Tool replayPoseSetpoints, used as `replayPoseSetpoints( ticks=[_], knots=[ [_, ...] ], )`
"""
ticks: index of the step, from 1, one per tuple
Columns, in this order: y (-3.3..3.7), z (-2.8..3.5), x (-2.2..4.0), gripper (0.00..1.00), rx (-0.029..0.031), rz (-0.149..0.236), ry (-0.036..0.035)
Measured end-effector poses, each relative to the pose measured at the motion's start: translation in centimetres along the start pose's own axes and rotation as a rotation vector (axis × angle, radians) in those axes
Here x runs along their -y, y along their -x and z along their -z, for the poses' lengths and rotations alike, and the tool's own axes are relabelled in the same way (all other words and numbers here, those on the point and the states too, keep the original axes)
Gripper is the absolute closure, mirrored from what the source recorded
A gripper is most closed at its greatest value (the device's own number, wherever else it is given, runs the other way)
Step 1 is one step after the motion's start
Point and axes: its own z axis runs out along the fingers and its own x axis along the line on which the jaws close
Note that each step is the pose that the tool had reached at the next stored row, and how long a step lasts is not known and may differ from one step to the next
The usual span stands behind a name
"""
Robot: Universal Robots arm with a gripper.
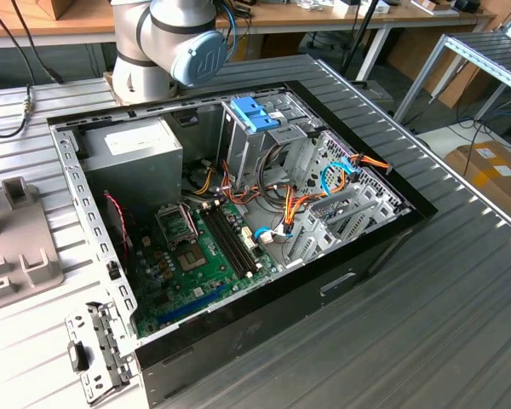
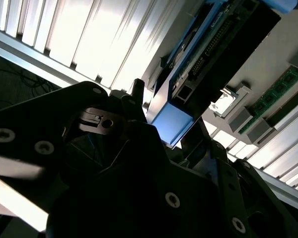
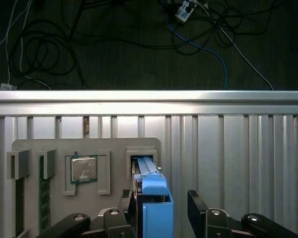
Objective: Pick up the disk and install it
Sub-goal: 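Pick up the disk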
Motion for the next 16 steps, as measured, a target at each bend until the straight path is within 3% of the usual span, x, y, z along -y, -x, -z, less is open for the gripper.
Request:
replayPoseSetpoints(
  ticks=[5,11,16],
  knots=[
    [-0.01,-0.25,-0.01,0.44,0.0,0.001,0.0001],
    [-0.07,-0.65,0.12,0.44,-0.0043,0.042,0.0014],
    [-0.18,-0.71,0.36,0.44,-0.0044,0.044,0.0014]
  ],
)
